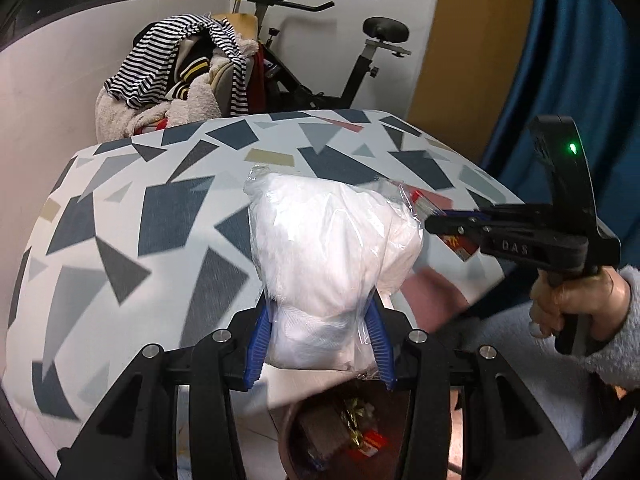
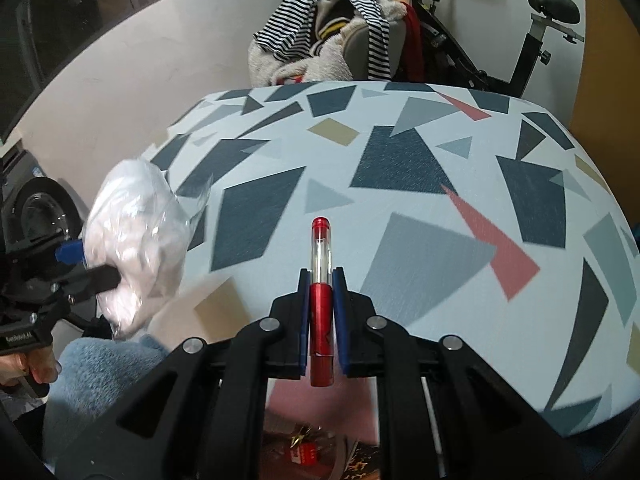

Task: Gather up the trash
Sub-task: 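Drop the white bag in the bin with left tool while right tool drops red tube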

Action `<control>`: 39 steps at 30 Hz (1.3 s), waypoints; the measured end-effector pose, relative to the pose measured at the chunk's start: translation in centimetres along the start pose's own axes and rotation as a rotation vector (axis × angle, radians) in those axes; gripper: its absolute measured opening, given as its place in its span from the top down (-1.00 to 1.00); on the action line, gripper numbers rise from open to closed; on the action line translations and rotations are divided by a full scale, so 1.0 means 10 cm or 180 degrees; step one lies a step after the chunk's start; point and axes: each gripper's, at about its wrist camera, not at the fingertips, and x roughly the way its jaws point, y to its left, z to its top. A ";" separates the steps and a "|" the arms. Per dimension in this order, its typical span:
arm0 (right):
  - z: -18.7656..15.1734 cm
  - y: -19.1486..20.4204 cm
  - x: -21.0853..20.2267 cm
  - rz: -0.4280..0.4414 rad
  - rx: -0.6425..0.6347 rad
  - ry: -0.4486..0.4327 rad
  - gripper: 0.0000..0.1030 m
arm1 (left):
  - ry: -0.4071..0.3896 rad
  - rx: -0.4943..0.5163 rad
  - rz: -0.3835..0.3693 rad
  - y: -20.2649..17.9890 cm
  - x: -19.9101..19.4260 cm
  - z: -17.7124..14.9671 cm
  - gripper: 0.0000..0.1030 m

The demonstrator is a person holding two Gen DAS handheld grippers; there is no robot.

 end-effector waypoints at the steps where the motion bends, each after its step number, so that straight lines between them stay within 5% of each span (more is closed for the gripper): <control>1: -0.04 0.02 -0.03 0.0008 -0.0002 -0.0009 0.72 | -0.0003 0.0014 -0.0009 -0.04 -0.05 -0.08 0.16; 17: -0.72 0.21 -0.41 0.0090 0.0017 -0.0091 0.72 | 0.0564 0.0205 -0.0169 -0.41 0.06 -1.16 0.15; 39: -1.14 0.19 -0.25 0.0176 0.0045 0.0103 0.72 | 0.0947 0.0145 -0.0223 -0.45 0.47 -1.39 0.07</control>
